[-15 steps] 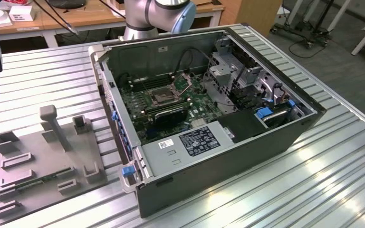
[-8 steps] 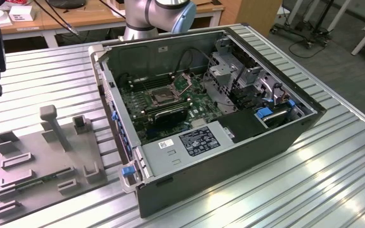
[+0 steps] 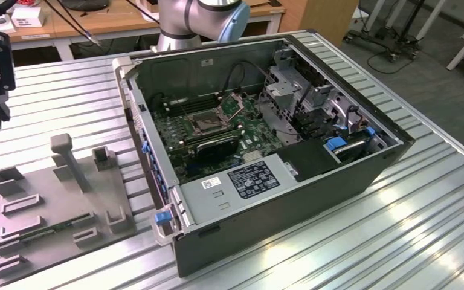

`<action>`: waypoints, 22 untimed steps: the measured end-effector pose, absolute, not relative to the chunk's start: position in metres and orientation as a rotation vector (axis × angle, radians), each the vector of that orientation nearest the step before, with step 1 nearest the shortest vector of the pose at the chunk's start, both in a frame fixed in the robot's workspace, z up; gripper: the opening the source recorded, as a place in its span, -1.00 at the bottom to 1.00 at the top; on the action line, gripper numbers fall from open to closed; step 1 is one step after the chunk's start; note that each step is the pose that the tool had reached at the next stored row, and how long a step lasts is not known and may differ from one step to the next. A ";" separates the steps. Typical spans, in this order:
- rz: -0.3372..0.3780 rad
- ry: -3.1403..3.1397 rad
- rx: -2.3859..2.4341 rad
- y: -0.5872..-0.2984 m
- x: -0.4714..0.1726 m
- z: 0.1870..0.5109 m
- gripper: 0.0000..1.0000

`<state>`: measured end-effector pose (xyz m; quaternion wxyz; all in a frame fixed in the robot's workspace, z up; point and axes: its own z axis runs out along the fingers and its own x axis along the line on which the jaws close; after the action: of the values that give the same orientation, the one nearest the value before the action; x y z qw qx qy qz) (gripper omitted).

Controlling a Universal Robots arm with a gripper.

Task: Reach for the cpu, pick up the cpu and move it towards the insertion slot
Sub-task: 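Pick up the cpu and move it towards the insertion slot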

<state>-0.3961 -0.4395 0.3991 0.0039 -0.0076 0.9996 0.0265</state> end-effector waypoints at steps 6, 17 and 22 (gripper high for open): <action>0.083 3.133 -0.024 -0.440 -0.392 0.399 0.08; 0.083 3.133 -0.024 -0.439 -0.385 0.395 0.08; 0.083 3.133 -0.024 -0.440 -0.381 0.394 0.08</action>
<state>-0.3808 -0.4395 0.3940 0.0039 -0.0076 0.9996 0.0265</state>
